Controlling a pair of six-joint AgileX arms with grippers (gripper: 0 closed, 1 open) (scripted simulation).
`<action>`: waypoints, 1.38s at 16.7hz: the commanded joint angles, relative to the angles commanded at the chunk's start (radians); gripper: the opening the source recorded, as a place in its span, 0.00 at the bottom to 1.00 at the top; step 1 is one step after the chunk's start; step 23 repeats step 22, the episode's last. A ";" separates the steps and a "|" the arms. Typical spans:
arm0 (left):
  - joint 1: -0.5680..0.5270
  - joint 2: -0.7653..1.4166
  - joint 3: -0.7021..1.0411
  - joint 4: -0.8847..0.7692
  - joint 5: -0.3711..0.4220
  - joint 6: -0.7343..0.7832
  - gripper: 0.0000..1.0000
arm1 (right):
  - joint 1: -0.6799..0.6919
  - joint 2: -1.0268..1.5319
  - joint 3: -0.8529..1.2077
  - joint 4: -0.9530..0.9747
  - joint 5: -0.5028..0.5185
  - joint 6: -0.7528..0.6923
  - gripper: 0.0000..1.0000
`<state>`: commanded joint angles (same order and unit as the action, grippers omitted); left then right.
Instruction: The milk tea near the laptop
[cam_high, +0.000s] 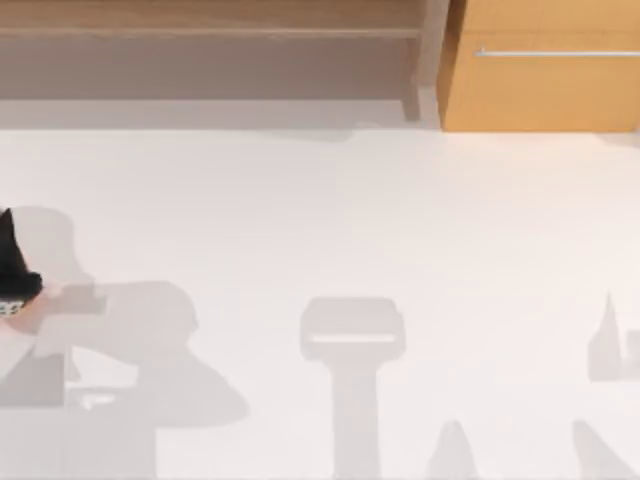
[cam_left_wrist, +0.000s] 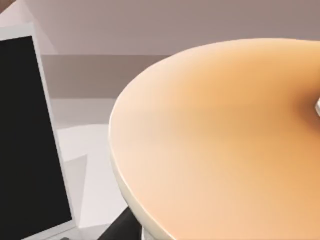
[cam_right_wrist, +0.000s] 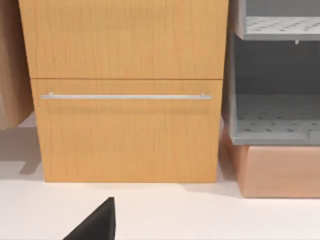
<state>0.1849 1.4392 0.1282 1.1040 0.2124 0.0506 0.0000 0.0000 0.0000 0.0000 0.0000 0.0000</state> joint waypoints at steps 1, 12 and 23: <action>0.000 0.000 0.000 0.000 0.000 0.000 0.00 | 0.000 0.000 0.000 0.000 0.000 0.000 1.00; 0.000 0.000 0.000 0.000 0.000 0.000 0.68 | 0.000 0.000 0.000 0.000 0.000 0.000 1.00; 0.000 0.000 0.000 0.000 0.000 0.000 1.00 | 0.000 0.000 0.000 0.000 0.000 0.000 1.00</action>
